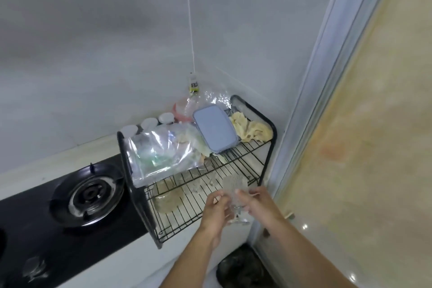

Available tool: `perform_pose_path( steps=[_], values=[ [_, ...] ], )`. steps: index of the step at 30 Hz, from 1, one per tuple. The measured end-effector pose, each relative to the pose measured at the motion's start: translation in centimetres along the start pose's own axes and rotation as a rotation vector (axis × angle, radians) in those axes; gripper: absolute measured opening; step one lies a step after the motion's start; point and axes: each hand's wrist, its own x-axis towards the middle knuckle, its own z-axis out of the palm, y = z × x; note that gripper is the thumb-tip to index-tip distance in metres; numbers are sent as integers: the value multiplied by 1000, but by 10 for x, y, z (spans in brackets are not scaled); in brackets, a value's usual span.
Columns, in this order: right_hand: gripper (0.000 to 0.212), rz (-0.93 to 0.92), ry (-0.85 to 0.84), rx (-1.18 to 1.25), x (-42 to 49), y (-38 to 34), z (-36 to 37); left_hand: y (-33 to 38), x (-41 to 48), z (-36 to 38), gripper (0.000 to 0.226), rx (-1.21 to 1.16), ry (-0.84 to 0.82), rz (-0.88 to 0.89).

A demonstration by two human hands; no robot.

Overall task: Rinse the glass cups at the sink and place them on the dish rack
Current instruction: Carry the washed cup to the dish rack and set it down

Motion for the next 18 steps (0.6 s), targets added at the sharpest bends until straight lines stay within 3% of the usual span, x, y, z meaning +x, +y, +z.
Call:
perform_pose_path(
  steps=[3, 5, 10, 13, 18],
  values=[
    [65, 56, -27, -100, 34, -14, -4, 1, 26, 6, 18, -78, 25, -44],
    [60, 78, -58, -173, 53, -24, -4, 2, 41, 7, 30, -112, 11, -54],
    [44, 232, -131, 62, 92, -38, -2, 9, 79, 14, 43, -211, 65, -66],
    [34, 284, -152, 85, 109, -42, -5, 14, 88, 22, 46, -237, 92, -82],
    [41, 337, -180, 173, 133, -45, -9, 17, 103, 35, 39, -338, 130, -121]
  ],
)
